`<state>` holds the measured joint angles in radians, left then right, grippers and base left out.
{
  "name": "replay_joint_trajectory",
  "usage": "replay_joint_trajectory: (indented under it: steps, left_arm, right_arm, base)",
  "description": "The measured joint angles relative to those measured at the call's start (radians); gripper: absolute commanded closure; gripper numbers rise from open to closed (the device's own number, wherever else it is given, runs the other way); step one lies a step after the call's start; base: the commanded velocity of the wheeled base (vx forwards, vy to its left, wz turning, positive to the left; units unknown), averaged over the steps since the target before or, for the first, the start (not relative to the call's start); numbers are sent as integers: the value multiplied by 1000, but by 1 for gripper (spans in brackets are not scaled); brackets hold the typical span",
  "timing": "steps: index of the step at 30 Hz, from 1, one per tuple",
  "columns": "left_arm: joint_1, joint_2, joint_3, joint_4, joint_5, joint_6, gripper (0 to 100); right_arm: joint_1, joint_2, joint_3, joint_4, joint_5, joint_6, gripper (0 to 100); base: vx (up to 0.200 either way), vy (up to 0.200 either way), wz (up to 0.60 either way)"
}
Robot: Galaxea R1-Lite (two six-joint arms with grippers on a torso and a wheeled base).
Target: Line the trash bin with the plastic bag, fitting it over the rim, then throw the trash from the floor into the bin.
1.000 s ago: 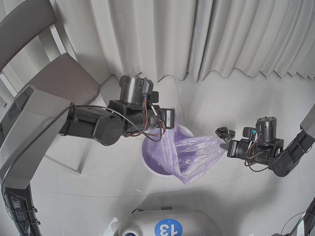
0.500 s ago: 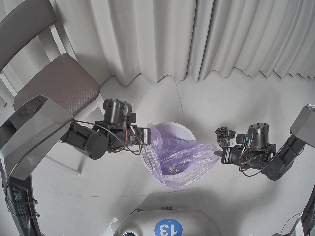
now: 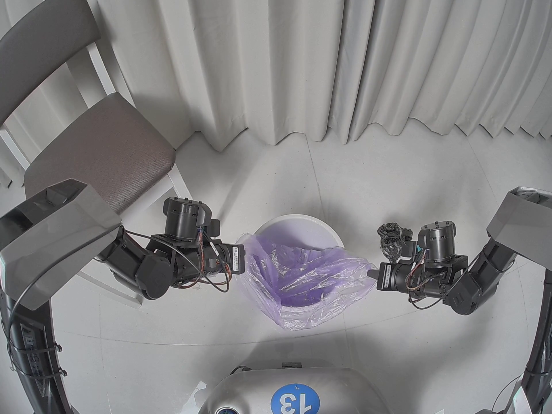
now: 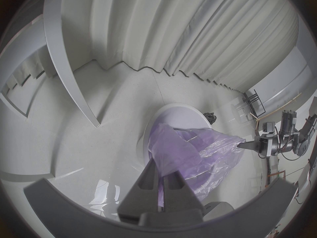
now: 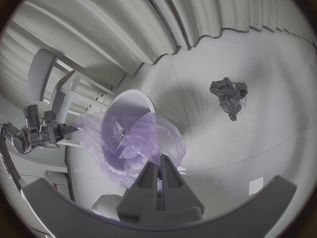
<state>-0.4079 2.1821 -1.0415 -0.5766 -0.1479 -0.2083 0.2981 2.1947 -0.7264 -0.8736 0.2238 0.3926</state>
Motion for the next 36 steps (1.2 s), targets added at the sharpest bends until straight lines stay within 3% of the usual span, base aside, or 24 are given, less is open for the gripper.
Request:
replay_joint_trajectory:
  steps: [4, 11, 19, 35, 36]
  left_arm:
    - [6, -6, 16, -10, 10, 19, 100]
    - [3, -27, 74, -24, 40, 153, 100]
    - [1, -1, 19, -12, 75, 225, 100]
    - [41, 68, -124, 86, 100, 256, 100]
    - [37, 68, -125, 86, 100, 255, 100]
  right_arm:
    - [3, 9, -23, 25, 0, -1, 100]
    - [13, 14, -51, 60, -2, -28, 100]
    - [13, 6, -15, 54, -11, -51, 100]
    - [-37, 6, 65, -38, -11, -75, 100]
    - [-39, 9, 70, -42, -12, -81, 0]
  base:
    - [0, 0, 0]
    - [0, 0, 0]
    - [0, 0, 0]
    - [0, 0, 0]
    - [0, 0, 0]
